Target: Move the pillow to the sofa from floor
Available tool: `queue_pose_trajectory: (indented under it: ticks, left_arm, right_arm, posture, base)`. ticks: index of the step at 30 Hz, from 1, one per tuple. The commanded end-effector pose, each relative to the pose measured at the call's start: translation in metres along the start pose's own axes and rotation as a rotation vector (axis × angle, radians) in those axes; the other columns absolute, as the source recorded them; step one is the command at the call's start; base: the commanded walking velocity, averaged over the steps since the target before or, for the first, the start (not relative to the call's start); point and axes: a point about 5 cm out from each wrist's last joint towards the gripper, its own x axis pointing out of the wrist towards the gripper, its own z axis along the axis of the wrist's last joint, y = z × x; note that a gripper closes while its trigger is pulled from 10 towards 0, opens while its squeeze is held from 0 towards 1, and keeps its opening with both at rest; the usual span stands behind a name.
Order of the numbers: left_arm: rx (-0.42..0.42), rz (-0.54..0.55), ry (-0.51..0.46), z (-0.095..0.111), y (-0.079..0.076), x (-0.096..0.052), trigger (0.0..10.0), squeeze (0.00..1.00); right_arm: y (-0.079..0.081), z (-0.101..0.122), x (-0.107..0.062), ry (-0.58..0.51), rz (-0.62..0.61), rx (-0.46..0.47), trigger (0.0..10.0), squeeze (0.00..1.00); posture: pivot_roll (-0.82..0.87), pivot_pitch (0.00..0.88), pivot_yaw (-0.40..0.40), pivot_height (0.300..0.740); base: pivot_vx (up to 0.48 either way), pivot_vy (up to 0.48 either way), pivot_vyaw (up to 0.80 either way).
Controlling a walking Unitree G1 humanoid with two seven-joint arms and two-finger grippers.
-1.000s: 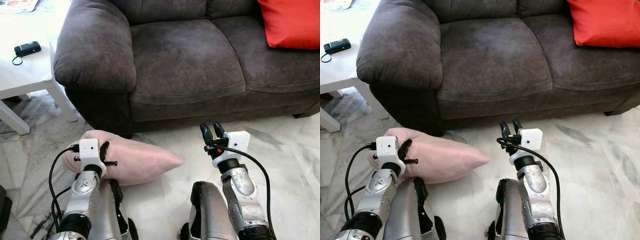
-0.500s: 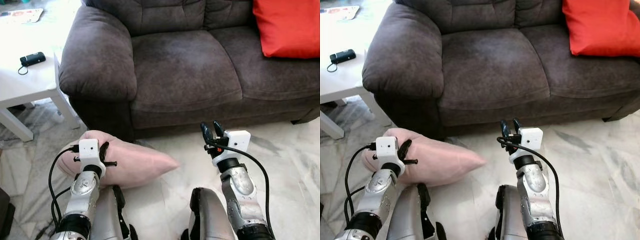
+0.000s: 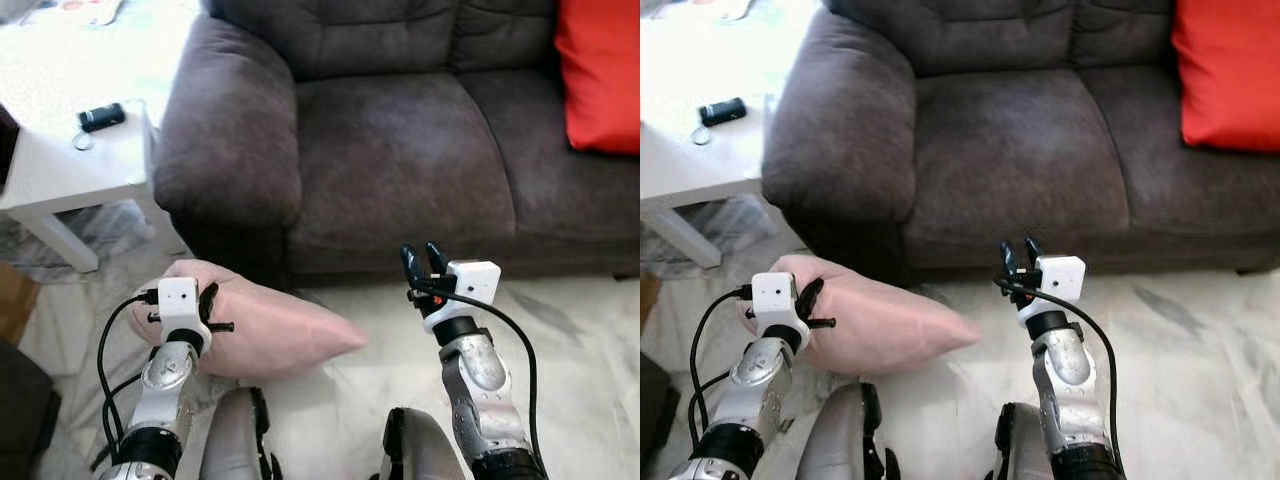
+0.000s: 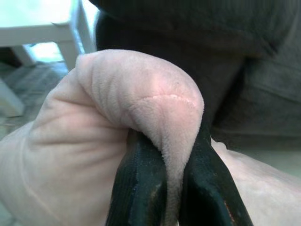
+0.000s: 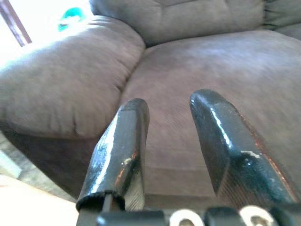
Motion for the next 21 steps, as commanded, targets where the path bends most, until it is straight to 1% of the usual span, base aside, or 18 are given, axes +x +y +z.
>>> queue_pose_trajectory:
  ticks: [1, 9, 21]
  left_arm:
    - [0.014, 0.0, -0.083, 0.016, 0.0028, 0.0043, 10.0, 0.0]
    - [0.013, -0.004, -0.081, 0.0151, 0.001, 0.004, 10.0, 0.0]
    - [0.013, -0.006, -0.081, 0.0149, 0.0006, 0.0037, 10.0, 0.0]
  right_arm:
    - [-0.0001, -0.0032, -0.0024, 0.009, -0.003, 0.009, 10.0, 0.0]
    - [-0.0002, -0.0033, -0.003, 0.01, -0.003, 0.008, 10.0, 0.0]
    - [-0.0006, -0.0035, -0.0032, 0.009, -0.005, 0.009, 10.0, 0.0]
  posture:
    - [0.04, 0.114, 0.016, 0.69]
    - [0.04, 0.115, 0.017, 0.738]
    - [0.04, 0.116, 0.016, 0.74]
  base:
    - [0.0, 0.0, 0.0]
    - [0.0, 0.0, 0.0]
    - [0.0, 0.0, 0.0]
